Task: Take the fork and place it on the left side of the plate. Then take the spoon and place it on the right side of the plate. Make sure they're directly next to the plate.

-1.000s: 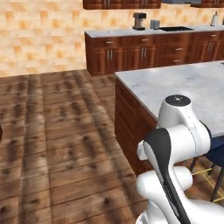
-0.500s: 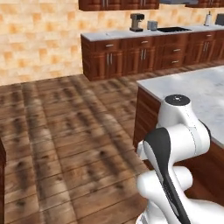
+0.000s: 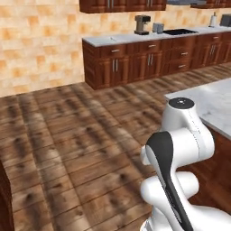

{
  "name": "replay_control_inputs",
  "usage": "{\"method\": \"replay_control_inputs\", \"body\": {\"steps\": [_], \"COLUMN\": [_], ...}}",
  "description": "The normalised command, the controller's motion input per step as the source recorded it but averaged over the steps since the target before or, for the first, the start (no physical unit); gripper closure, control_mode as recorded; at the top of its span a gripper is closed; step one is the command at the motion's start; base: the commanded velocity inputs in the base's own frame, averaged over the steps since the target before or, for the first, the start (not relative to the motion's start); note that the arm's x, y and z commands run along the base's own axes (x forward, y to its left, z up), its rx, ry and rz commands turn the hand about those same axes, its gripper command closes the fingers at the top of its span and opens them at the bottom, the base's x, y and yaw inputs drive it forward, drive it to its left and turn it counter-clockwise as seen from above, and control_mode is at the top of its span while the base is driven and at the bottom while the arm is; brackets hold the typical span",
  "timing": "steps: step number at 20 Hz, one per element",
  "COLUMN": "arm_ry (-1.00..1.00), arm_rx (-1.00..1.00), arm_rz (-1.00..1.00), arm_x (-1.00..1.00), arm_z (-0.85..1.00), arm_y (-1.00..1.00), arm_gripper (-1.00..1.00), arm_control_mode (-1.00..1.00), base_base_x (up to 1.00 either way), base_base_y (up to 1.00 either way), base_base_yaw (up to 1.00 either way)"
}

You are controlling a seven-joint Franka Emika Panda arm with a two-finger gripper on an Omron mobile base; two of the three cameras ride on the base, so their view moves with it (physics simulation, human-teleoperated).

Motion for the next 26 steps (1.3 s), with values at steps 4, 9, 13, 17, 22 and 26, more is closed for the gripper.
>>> {"method": "replay_control_inputs", "body": {"steps": [4,9,13,17,22,26], "arm_ry": [0.00,0.00,0.00,0.00,0.00,0.00], "arm_rx": [0.00,0.00,0.00,0.00,0.00,0.00], "arm_rz": [0.00,0.00,0.00,0.00,0.00,0.00], "arm_x": [0.00,0.00,0.00,0.00,0.00,0.00], "arm_z": [0.00,0.00,0.00,0.00,0.00,0.00], "arm_y": [0.00,0.00,0.00,0.00,0.00,0.00], "arm_gripper": [-1.00,-1.00,-1.00,-1.00,-1.00,-1.00], "arm_control_mode": [1.00,1.00,1.00,1.00,1.00,1.00], "base_base_x": [1.00,1.00,1.00,1.00,1.00,1.00], "base_base_y": [0.14,0.00,-0.07,-0.12,-0.11,-0.10], "base_base_yaw": [-0.04,0.00,0.01,0.03,0.04,0.04]}}
